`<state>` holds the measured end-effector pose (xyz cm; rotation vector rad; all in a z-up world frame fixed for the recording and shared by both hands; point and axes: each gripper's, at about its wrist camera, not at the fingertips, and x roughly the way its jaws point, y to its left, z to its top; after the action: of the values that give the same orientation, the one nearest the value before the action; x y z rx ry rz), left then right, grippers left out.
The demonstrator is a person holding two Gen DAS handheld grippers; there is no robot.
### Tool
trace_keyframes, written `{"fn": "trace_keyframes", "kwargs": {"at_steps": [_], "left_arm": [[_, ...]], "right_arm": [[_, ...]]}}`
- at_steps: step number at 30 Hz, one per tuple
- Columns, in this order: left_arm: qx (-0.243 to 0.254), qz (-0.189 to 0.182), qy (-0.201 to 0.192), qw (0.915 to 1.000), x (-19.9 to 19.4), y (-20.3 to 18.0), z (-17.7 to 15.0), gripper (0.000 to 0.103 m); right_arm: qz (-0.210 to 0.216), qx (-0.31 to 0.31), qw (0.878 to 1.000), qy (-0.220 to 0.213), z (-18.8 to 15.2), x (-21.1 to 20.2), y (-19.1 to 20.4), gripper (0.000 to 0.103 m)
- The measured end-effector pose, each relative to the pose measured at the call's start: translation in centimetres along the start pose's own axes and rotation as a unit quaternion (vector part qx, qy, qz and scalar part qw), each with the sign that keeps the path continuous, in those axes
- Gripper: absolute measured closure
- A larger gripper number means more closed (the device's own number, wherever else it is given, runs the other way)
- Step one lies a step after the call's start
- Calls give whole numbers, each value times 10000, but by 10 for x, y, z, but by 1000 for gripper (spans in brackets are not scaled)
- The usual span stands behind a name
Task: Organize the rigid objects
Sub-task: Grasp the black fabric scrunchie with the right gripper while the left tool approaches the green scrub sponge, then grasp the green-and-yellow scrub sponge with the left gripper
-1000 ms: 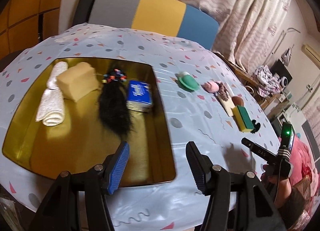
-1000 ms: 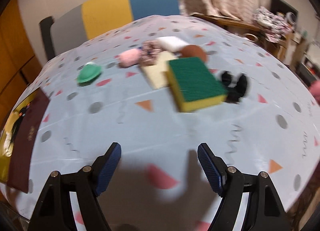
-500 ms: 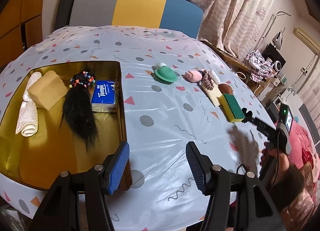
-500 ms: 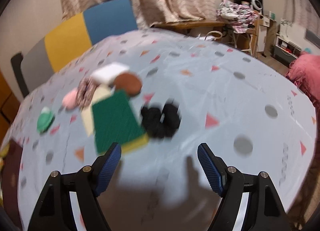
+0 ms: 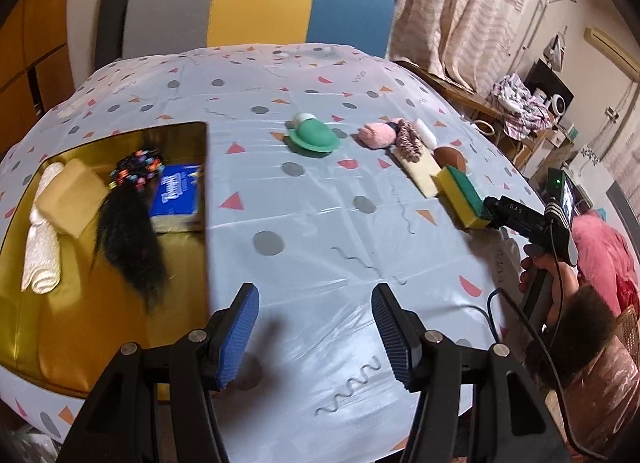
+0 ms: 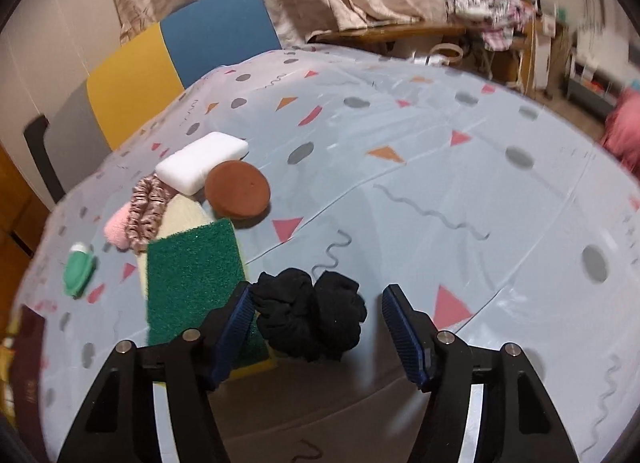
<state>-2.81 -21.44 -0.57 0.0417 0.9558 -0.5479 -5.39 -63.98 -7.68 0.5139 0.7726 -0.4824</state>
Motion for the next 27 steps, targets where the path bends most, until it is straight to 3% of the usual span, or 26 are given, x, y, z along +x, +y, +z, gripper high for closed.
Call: {"fn": "trace_keyframes", "kwargs": {"at_steps": [4,6,7,8,12,16,21,27], "left_arm": [[228,-79,18,9997,8,-21,9,44],[300,-157,52,9994,14,-31,14,44],[344,-198,66,9992,16,-37,16,44],[396,-226,76,9989,19,-43,19,44],[605,-233,146,9978,31,-63,26,44],[616,-309,162,9975,37,-74,33,44],[690,-261,202,9971,45,-84,38,44],[894,-224,393,9950,72,-107,50,43]], "right_arm": [[195,-97,9997,56,-3,-3,-1,35],[259,-270,9993,4,-4,-5,2,50],[352,-300,9989,-6,-4,-6,2,69],[384,-321,9987,-25,-4,-7,3,79],[329,-375,9987,-139,-8,-9,-1,80],[571,-75,9983,-5,-6,-4,-5,83],[957,-548,9939,-19,-12,-17,24,84],[204,-621,9969,-437,-15,-26,11,84]]}}
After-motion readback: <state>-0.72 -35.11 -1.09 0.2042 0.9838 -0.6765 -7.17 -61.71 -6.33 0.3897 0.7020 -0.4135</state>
